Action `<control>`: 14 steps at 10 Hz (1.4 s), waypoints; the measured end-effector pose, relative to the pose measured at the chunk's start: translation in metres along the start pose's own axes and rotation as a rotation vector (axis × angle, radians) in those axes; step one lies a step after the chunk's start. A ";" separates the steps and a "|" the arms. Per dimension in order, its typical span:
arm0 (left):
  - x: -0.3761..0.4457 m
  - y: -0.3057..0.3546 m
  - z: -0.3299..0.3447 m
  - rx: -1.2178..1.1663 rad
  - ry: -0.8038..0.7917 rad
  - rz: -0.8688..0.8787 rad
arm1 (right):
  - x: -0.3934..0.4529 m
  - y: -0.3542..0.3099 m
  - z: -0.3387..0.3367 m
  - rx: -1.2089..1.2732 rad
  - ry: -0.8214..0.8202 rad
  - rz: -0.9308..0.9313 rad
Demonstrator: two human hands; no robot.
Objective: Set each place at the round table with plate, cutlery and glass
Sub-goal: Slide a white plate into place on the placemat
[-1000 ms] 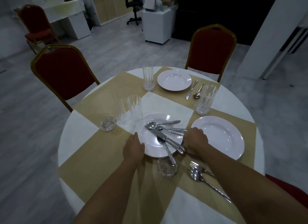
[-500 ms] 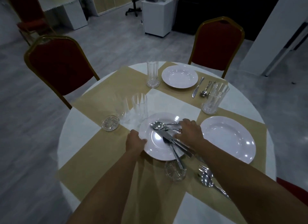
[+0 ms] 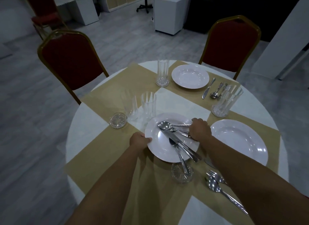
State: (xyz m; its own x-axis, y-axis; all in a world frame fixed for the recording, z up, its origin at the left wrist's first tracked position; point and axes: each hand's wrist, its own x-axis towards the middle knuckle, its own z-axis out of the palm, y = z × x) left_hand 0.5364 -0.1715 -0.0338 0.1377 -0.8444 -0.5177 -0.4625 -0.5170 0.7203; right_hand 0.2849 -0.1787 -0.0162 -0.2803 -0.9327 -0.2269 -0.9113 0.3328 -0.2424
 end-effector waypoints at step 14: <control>-0.007 -0.012 -0.009 -0.484 -0.106 -0.129 | -0.009 0.015 -0.030 -0.358 -0.154 -0.173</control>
State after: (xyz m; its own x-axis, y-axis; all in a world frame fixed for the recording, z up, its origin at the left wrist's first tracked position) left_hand 0.5490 -0.1604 -0.0349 0.0657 -0.7634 -0.6426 0.0143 -0.6432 0.7655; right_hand 0.2645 -0.1697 0.0104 -0.0909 -0.9300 -0.3562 -0.9957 0.0792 0.0473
